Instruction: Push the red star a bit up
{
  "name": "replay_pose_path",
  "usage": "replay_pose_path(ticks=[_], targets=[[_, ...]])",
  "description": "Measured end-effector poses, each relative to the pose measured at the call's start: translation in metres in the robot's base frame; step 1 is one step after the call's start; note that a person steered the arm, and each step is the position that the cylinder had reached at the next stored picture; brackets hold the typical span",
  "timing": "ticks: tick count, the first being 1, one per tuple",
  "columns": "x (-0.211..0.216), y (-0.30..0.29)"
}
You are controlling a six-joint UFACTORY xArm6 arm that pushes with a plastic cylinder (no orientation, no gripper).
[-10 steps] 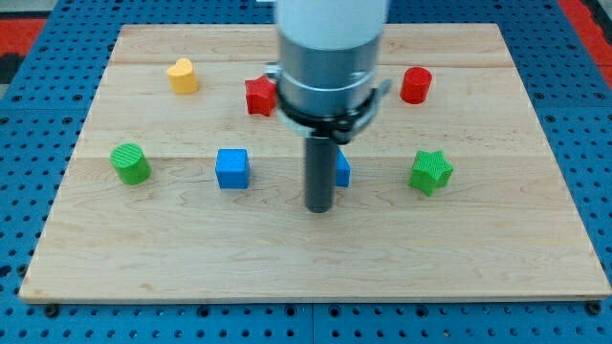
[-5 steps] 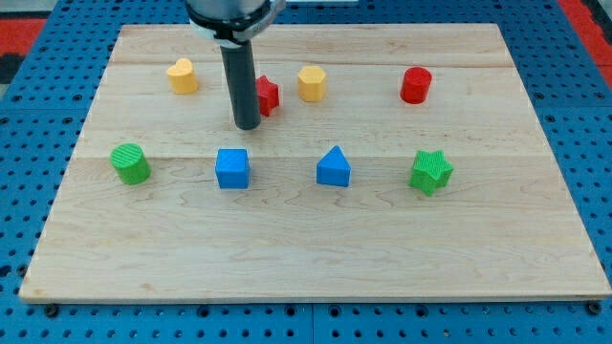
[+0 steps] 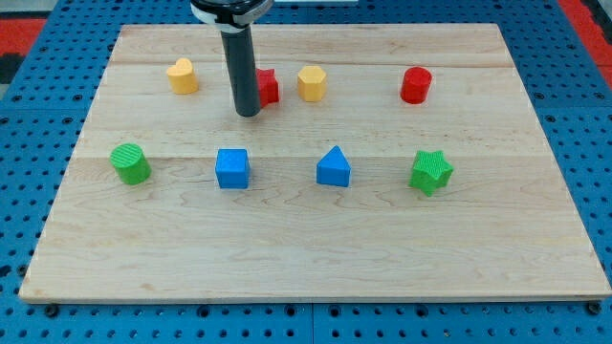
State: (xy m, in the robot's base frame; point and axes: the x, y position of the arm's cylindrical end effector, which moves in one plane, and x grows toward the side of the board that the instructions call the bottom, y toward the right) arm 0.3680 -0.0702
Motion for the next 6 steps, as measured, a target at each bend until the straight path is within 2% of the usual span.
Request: replay_pose_path(ticks=[1, 2, 4, 5, 6], targets=[[0.000, 0.036], [-0.011, 0.046], [-0.039, -0.002], [-0.030, -0.002], [-0.002, 0.048]])
